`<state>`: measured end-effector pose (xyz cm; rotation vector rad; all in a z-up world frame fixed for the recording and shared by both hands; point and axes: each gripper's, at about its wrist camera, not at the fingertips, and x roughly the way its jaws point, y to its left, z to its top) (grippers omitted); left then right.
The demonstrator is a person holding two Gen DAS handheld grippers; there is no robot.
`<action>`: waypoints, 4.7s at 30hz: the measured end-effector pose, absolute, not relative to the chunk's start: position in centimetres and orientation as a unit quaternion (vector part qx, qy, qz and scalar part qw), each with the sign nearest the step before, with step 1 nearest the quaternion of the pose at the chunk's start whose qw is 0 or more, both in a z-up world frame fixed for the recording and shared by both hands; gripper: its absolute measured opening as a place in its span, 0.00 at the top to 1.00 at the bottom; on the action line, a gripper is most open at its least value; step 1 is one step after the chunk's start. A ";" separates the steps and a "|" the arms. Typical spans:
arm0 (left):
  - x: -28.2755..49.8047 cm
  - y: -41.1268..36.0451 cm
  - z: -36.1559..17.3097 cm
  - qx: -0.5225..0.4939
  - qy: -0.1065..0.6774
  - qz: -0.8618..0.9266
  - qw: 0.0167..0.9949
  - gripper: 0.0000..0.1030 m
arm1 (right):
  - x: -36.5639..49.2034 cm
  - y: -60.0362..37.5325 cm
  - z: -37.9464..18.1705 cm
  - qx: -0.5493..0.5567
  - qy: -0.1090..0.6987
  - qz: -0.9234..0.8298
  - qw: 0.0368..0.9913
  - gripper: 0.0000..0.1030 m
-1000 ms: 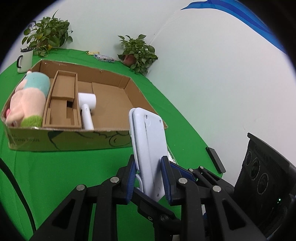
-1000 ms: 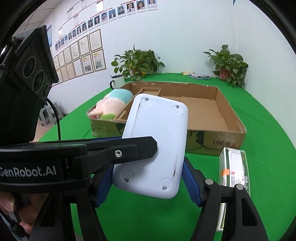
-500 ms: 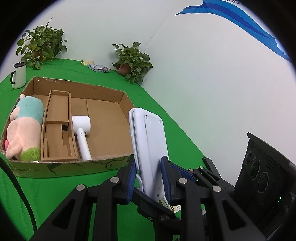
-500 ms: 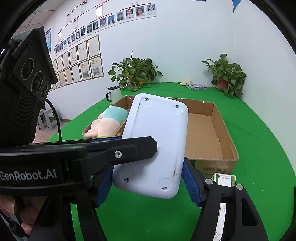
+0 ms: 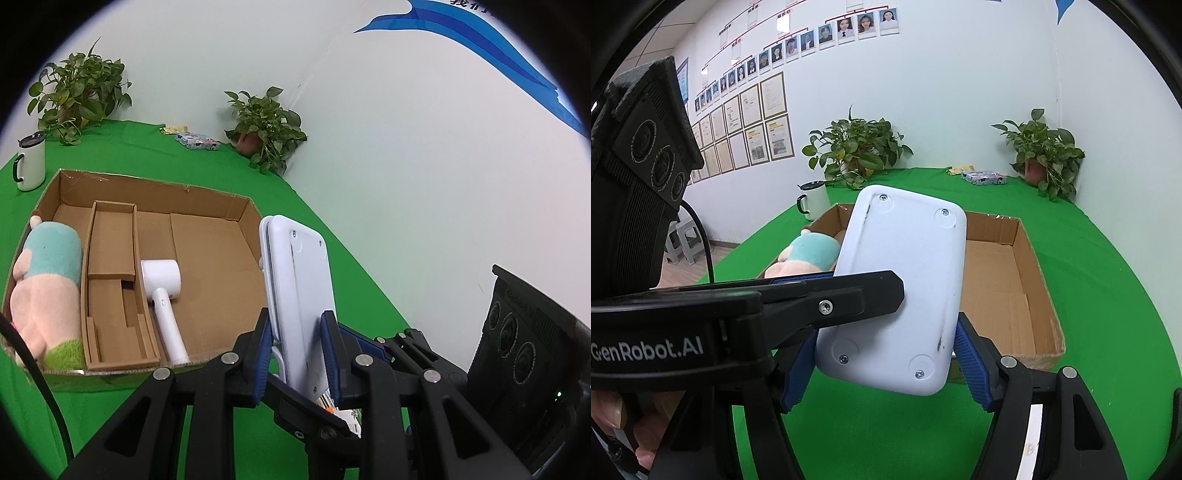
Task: Organize objects
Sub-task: 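Carry the white case into the box and lower it beside the dryer, then open the right gripper and withdraw from the box, then grasp the green-and-white medicine box with the right gripper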
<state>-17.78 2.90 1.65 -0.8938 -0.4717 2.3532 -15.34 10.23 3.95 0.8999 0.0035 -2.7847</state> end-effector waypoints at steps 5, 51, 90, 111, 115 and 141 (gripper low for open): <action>-20.3 3.2 1.7 -0.342 -0.179 0.878 0.283 0.77 | -18.2 11.0 4.5 0.317 0.003 -0.942 0.109 0.35; -29.9 2.1 -7.0 -0.489 -0.118 0.852 0.144 0.78 | -35.6 15.8 -12.9 0.556 -0.106 -0.810 0.156 0.33; -26.8 0.1 -7.8 -0.490 -0.051 0.866 0.085 0.74 | -34.1 13.9 -11.1 0.519 -0.019 -0.847 0.114 0.22; -14.3 1.8 -1.1 -0.235 0.002 0.972 0.025 0.20 | -16.1 13.5 -2.2 0.237 -0.026 -0.971 0.015 0.01; -12.8 2.5 -1.2 -0.224 0.017 0.974 0.009 0.20 | -13.9 13.6 -2.1 0.235 -0.018 -0.972 0.014 0.01; -9.3 1.5 -7.6 -0.298 -0.038 0.953 0.049 0.20 | -6.7 22.3 -9.9 0.367 -0.039 -0.928 -0.050 0.01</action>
